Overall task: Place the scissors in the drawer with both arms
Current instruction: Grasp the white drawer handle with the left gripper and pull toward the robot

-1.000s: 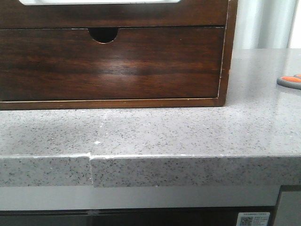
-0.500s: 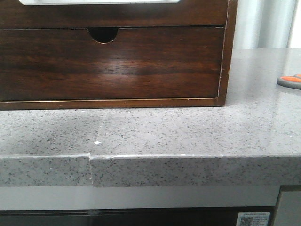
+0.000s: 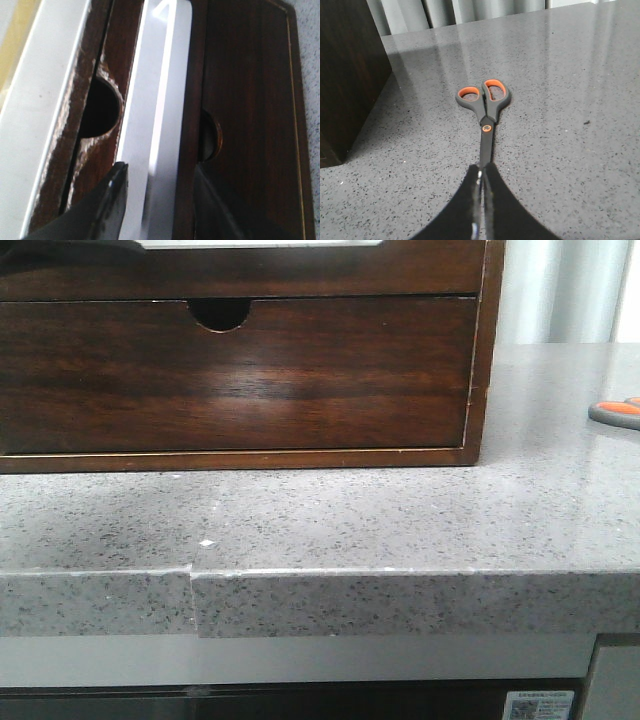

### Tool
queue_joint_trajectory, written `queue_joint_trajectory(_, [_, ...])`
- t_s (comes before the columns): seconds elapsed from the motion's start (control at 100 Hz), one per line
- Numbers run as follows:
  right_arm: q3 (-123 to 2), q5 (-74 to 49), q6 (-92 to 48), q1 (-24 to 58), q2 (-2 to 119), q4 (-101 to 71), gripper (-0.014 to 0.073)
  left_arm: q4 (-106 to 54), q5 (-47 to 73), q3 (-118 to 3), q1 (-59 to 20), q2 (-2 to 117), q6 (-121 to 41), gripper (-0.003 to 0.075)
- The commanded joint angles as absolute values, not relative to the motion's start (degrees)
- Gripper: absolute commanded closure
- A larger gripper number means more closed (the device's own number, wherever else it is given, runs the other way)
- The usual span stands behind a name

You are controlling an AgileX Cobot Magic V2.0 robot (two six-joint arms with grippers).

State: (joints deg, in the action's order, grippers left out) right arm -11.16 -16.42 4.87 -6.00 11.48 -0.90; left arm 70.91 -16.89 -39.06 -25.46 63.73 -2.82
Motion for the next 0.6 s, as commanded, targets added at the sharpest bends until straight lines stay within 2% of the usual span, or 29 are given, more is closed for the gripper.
queue_joint_trajectory(0.0, [-12.94, -11.6, 4.83, -5.85, 12.53, -0.78, 0.0654, 69.34, -17.77, -41.2, -25.97, 63.03, -2.5, 0.0433])
queue_joint_trajectory(0.06, [-12.94, -11.6, 4.83, -5.85, 12.53, -0.78, 0.0654, 69.34, -17.77, -41.2, -25.97, 63.03, -2.5, 0.047])
queue_joint_trajectory(0.17, [-12.94, -11.6, 4.83, -5.85, 12.53, -0.78, 0.0654, 69.34, -17.77, -41.2, -25.97, 63.03, -2.5, 0.0618])
queue_joint_trajectory(0.3, [-12.94, -11.6, 4.83, -5.85, 12.53, -0.78, 0.0654, 69.34, -17.77, -41.2, -25.97, 63.03, -2.5, 0.0743])
queue_joint_trajectory(0.59, [-12.94, -11.6, 4.83, -5.85, 12.53, -0.78, 0.0654, 69.24, -17.99, -41.2, -25.97, 62.92, -1.11, 0.0742])
